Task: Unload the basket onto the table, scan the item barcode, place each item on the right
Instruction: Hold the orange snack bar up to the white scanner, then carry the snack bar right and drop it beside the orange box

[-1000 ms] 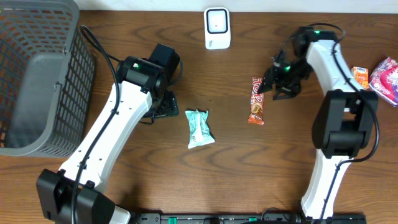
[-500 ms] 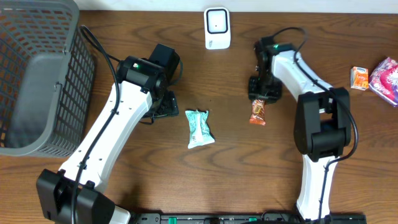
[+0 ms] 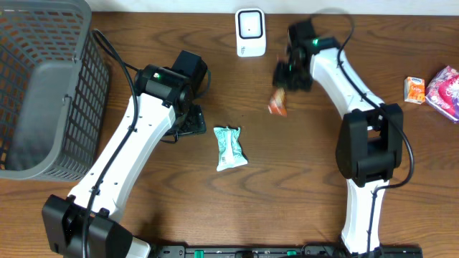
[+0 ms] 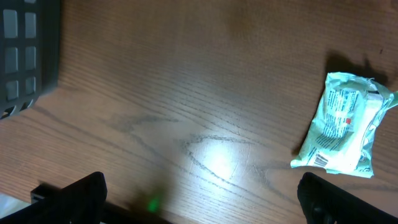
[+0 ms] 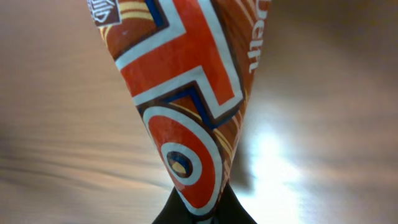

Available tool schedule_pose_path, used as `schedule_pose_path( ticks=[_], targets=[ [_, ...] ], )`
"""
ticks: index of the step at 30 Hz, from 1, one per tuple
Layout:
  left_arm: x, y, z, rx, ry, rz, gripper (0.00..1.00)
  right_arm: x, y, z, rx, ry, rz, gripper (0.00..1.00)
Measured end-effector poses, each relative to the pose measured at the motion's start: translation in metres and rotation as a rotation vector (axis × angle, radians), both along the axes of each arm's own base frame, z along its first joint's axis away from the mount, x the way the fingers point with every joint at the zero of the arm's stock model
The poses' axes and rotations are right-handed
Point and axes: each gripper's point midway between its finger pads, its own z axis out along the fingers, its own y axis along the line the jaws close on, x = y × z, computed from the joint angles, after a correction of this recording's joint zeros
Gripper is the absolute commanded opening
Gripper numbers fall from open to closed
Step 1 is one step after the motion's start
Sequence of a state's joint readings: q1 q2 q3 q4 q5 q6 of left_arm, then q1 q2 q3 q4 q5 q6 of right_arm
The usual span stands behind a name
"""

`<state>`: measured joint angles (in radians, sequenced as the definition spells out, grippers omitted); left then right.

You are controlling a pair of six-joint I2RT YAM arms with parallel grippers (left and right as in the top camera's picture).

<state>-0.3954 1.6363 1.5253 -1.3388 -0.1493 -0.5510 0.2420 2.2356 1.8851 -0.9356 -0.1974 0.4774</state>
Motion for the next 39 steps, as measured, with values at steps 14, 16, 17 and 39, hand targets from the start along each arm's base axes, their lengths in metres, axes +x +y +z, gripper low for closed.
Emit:
schedule_pose_path(
  ticks=[14,16,17,39],
  targets=[
    [0.000,0.000,0.000,0.000,0.000,0.000,0.98,0.102,0.091,0.123,0.403,-0.471,-0.088,0.01],
    [0.000,0.000,0.000,0.000,0.000,0.000,0.98,0.108,0.094,0.118,0.422,-0.478,-0.105,0.01],
    [0.000,0.000,0.000,0.000,0.000,0.000,0.98,0.111,0.095,0.113,0.428,-0.474,-0.115,0.01],
    [0.000,0.000,0.000,0.000,0.000,0.000,0.98,0.082,-0.056,0.047,-0.052,-0.168,-0.306,0.01]
  ],
)
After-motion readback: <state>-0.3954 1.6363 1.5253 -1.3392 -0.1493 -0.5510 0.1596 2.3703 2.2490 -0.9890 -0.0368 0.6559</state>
